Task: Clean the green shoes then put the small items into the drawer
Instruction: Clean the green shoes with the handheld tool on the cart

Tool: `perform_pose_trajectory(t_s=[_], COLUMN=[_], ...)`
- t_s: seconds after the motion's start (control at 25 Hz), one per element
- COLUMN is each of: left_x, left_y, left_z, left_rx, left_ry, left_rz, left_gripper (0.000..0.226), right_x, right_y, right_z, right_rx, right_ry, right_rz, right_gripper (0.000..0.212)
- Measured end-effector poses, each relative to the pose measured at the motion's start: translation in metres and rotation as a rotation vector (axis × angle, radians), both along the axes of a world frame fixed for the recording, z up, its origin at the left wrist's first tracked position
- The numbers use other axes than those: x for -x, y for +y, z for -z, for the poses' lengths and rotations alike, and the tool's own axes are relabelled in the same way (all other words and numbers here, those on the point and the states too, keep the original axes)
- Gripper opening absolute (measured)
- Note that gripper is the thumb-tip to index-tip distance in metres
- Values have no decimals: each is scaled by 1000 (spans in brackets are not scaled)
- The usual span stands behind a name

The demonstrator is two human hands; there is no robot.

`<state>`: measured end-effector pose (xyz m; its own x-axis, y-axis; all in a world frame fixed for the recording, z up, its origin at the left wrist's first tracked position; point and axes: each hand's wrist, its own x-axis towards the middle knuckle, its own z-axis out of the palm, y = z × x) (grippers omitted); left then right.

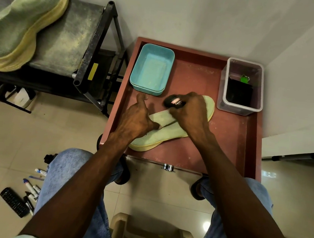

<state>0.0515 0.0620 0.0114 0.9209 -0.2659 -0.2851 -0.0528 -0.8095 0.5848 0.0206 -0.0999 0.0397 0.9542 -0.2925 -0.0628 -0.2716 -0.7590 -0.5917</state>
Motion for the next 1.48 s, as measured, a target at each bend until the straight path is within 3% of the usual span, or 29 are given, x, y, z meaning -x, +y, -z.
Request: perform_pose_trajectory(t_s=[0.08,0.2,0.32,0.36,0.48,0.52,0.6,0.64,0.72,0.8,0.92,1.04,1.2,1.32,1.36,1.4,1.48], left_x=[0,1,-1,-1,1,0,-1,-1,-1,-3,-5,-5,-9,-8,-9,-9,-9], left_y=[1,0,1,1,0,0,1,1,-1,-2,-1,-5,-5,-7,-8,-8,-8], left_z=[1,1,0,1,0,0,1,2,2,2,2,0,-1,0,0,0,-3], left_rx=[-4,11,-18,-23,-14,-10,-17,-24,-19,-25,-40,-31,-38,-26,-30,-42,-41], left_ry=[1,20,19,13,14,18,23,26,40,50,46,67,53,67,67,62,50], left_rz=[0,-2,-19,-10,12,3,-10,-5,7,-6,-12,17,6,28,38,45,52], left_gripper=[100,101,104,103,101,102,104,104,104,103,101,98,95,93,93,93,94], right_x=[0,2,2,4,12,10,10,10,13,13,15,24,24,32,31,28,30], right_y=[7,5,-10,-6,2,-4,-15,-12,-3,-13,-27,-5,-32,-6,-10,-21,-39], right_z=[-4,-11,-7,-6,-14,-13,-9,-6,-7,-8,-3,-4,-2,1,-1,-2,0], right_rx=[83,-151,-1,30,-143,-122,118,150,-9,-49,242,36,256,65,4,4,266], right_ry=[-29,87,5,2,108,98,44,42,122,141,58,128,51,136,156,138,52], right_rz=[-17,-154,56,13,-157,-72,99,77,-88,-13,157,-63,221,-101,-99,1,209], right_gripper=[44,43,42,42,40,41,45,46,45,44,49,49,49,50,49,49,53])
